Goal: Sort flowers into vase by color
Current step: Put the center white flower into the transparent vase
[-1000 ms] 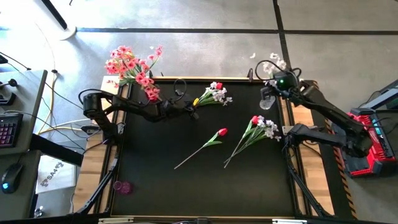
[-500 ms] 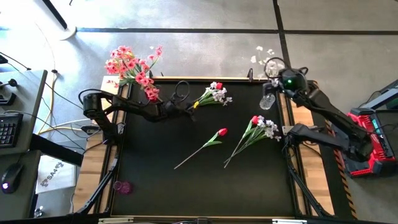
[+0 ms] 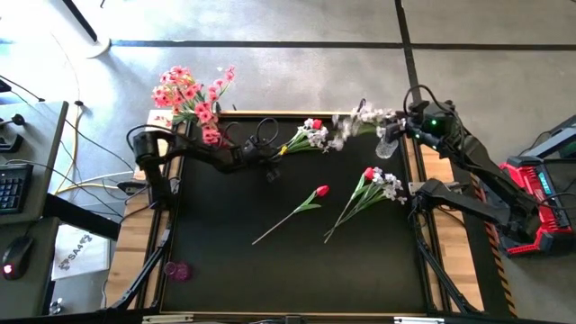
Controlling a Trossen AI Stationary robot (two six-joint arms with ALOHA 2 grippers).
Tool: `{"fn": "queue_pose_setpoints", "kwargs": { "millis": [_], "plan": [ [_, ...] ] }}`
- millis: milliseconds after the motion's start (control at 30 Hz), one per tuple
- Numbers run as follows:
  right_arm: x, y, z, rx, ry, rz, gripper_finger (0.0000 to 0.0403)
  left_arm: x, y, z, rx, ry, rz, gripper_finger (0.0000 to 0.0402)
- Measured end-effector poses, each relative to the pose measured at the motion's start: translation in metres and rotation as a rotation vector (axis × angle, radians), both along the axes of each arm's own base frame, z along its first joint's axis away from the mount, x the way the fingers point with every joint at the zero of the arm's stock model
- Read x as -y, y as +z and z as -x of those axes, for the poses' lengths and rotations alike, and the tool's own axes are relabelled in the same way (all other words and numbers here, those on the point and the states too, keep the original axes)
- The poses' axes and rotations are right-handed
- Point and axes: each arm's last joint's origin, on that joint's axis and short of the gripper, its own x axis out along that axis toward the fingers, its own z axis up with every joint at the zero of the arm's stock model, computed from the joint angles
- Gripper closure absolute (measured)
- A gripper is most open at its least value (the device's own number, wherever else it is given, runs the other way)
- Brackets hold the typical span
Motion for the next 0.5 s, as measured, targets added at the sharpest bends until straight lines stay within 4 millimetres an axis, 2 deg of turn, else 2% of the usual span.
{"fn": "queue_pose_setpoints", "kwargs": {
  "millis": [333,500],
  "plan": [
    [0.0004,-0.0030,0.0045,-0.070,-0.115,0.010,0.0181,-0.0021,-0.0090,0.0005,-0.018,0.019,0.017,0.0250],
    [-0.0013,0.0017,0.0076,-0.088,-0.128,0.079,0.0181,-0.0020,-0.0091,0.0006,-0.019,0.018,0.017,0.0250]
  ]
}}
